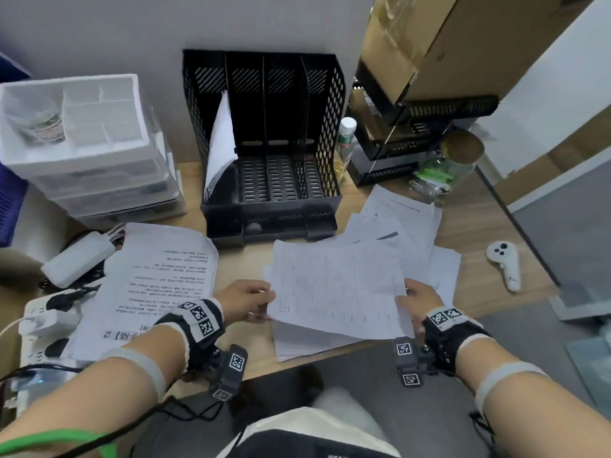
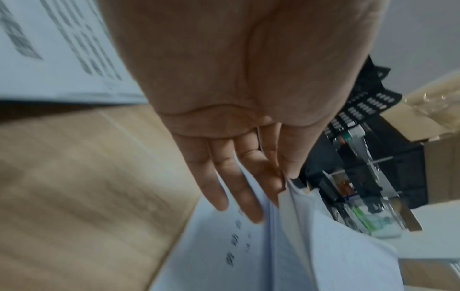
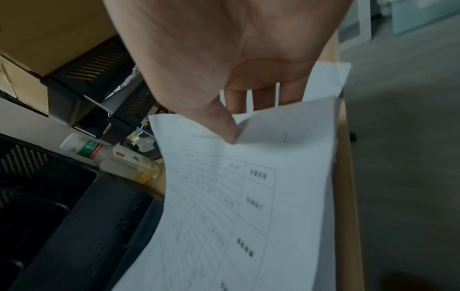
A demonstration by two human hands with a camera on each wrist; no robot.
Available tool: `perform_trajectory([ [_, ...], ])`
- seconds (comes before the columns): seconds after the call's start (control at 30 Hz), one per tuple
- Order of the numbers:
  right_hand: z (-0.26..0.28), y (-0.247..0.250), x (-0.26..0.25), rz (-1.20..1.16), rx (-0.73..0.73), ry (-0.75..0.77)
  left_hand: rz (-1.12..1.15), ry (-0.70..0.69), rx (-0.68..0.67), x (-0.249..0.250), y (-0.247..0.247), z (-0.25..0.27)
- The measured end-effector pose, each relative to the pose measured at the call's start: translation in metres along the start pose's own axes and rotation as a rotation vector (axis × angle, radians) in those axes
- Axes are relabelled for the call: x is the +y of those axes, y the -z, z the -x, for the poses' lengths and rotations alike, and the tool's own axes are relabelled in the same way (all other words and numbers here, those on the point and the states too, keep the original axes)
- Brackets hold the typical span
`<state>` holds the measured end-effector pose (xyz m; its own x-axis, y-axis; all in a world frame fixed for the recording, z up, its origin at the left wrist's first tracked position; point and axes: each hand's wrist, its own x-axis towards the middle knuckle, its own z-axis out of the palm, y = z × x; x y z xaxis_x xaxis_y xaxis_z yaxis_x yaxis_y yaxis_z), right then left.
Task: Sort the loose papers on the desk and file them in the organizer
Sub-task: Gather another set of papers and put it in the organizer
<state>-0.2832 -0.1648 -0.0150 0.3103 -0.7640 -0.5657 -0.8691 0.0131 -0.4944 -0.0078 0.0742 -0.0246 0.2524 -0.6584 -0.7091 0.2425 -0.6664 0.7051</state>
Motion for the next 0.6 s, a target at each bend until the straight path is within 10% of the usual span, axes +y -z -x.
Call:
perform_trajectory([
  [0.4, -0.111, 0.072, -0.006, 0.445, -0.054, -0.024, 0.146, 0.113, 0.197, 0.034, -0.112, -0.078],
  [0.6, -0.126, 0.059, 0.017, 0.24, -0.119, 0.011, 0.258, 0.193, 0.432, 0.042, -0.125, -0.079],
])
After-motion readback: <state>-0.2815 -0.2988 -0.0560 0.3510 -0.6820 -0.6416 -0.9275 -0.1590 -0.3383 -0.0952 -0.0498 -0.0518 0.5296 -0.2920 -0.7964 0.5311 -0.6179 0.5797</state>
